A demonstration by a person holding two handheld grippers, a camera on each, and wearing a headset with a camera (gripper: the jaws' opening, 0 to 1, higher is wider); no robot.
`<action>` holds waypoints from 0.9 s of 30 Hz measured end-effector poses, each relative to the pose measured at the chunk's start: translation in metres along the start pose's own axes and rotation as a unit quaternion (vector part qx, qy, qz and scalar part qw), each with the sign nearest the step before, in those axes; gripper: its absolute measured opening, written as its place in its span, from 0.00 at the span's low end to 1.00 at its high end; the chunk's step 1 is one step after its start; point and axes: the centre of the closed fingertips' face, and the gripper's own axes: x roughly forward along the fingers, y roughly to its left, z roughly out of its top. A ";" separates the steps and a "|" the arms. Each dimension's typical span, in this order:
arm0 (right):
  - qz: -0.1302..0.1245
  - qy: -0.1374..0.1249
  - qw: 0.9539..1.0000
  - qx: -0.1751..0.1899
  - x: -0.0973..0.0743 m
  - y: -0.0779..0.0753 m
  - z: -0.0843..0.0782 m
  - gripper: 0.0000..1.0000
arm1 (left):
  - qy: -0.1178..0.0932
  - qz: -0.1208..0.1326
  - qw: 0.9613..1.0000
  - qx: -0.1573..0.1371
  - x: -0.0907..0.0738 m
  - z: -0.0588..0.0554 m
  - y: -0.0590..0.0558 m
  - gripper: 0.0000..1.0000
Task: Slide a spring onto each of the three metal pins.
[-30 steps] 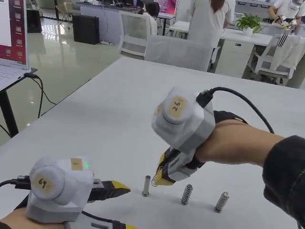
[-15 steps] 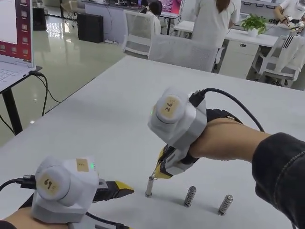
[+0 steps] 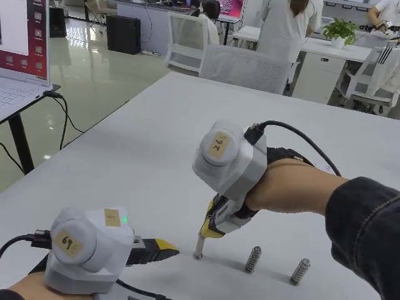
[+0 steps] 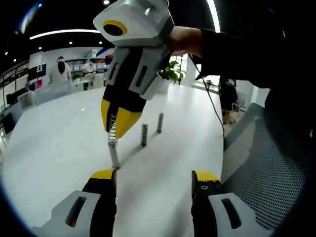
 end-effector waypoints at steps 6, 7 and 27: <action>0.003 0.008 1.000 0.001 0.005 -0.002 -0.003 0.08 | -0.001 -0.001 1.000 0.001 0.000 0.000 0.000 0.55; 0.004 0.008 1.000 0.001 0.005 -0.002 -0.003 0.08 | -0.001 -0.001 1.000 0.001 0.000 0.000 0.000 0.55; 0.029 0.034 0.999 0.012 0.036 0.002 -0.013 0.09 | 0.002 -0.002 1.000 0.000 0.001 -0.002 0.000 0.54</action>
